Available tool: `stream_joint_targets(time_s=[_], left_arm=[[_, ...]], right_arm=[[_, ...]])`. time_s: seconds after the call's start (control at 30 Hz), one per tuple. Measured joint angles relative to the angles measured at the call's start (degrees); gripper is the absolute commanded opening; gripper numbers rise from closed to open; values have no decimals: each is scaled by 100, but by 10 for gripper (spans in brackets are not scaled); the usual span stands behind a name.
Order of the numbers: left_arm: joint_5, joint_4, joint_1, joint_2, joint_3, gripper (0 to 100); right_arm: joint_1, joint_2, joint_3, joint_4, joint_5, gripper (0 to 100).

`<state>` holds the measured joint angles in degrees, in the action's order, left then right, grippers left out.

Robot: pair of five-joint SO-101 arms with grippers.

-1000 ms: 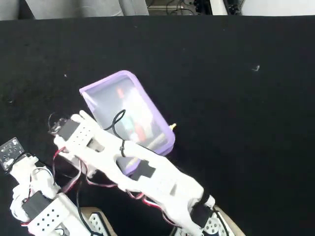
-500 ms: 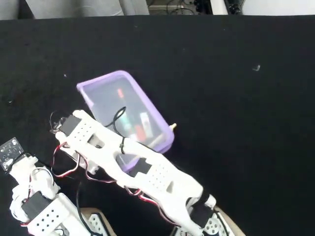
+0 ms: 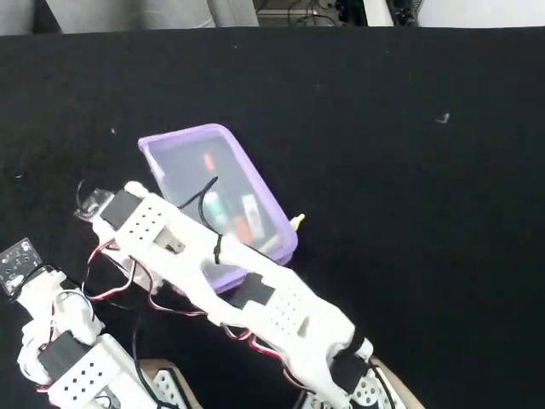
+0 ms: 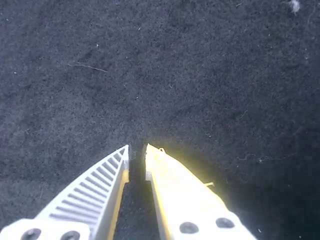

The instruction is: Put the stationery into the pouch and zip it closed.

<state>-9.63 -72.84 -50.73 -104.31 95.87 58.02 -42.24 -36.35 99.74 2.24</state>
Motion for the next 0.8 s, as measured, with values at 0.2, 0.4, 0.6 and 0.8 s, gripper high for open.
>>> stream_joint_targets(time_s=[0.2,0.4,0.6,0.8], left_arm=[[0,0,0,0,0,65],[0,0,0,0,0,65],[0,0,0,0,0,65],[0,0,0,0,0,65]], right_arm=[[0,624,-527,0,0,11],[-9,1187,-1152,0,0,12],[-149,1591,-2303,0,-369,12],[-712,1670,-3701,0,-413,12]])
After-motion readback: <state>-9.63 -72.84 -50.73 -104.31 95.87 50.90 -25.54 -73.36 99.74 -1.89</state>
